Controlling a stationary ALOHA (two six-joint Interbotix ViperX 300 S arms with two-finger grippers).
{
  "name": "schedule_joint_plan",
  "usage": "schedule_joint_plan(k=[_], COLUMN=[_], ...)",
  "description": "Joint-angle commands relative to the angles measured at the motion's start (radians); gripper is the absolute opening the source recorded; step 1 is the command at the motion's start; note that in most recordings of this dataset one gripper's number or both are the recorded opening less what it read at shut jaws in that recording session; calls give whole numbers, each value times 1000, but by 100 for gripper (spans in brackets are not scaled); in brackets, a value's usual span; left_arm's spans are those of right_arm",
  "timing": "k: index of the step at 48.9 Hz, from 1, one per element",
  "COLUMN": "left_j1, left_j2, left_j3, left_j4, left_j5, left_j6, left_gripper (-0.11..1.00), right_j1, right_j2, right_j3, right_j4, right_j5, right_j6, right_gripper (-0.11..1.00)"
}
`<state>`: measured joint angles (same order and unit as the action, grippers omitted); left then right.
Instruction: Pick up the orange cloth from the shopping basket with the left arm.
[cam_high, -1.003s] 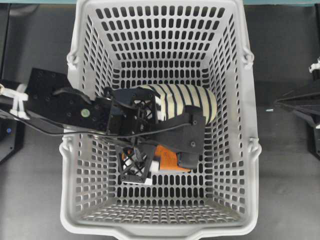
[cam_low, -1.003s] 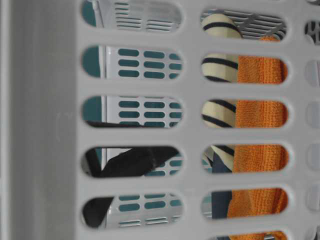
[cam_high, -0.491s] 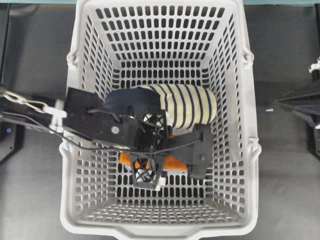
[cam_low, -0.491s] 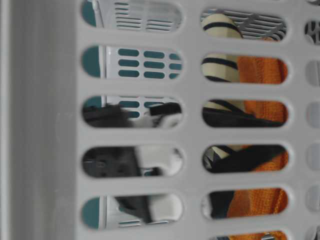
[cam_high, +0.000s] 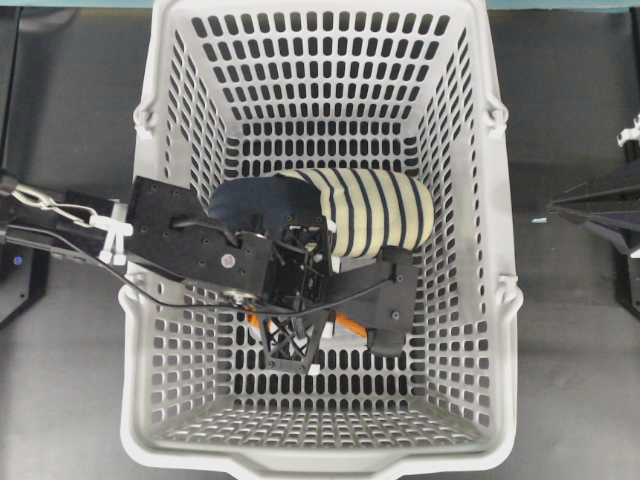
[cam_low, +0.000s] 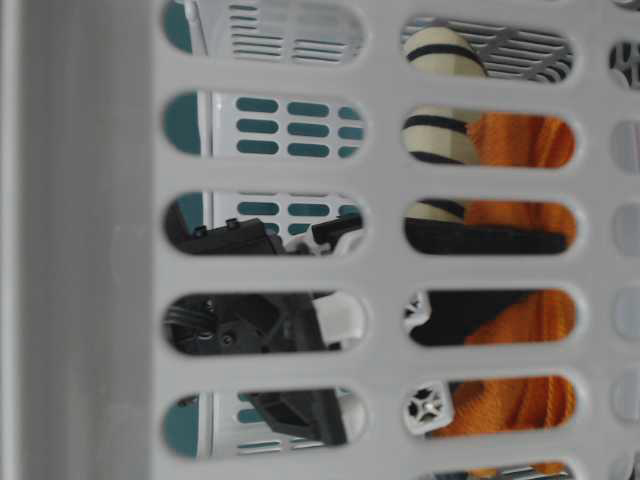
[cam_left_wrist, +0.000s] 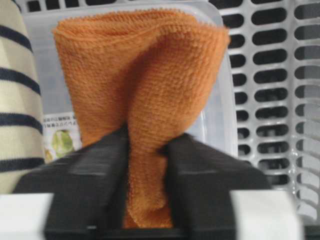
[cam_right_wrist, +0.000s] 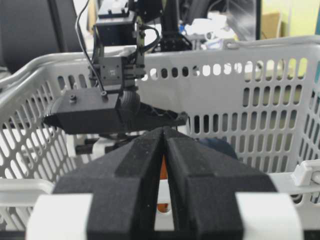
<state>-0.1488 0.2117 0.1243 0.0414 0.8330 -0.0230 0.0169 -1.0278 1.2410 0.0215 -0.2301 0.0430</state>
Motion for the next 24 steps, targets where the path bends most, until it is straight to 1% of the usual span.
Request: schedule_joint_plan(k=[1,5,10,17,24], left_j1=[0,3,2,8,32], left_j2=[-37,-61,-92,-129,-158], left_j3=[-20,-40,-91,-212,-368], left_j4=[3,3,3,3,3], left_j5=[-2,14,66,181,314], left_j6=[2,2,2,3,3], left_gripper=[12,12,12,12,12], right_j1=[2,2,2,2,2], right_j2=[5,5,5,5,5], right_j3=[-6,-6,-6,-6,-5], right_j4=[6,6,6,6,6], right_j5=[-5,-5,-5,-5,-5], right_j6=[2,2,2,2,2], right_gripper=[-1,-1,-1,-1,-1])
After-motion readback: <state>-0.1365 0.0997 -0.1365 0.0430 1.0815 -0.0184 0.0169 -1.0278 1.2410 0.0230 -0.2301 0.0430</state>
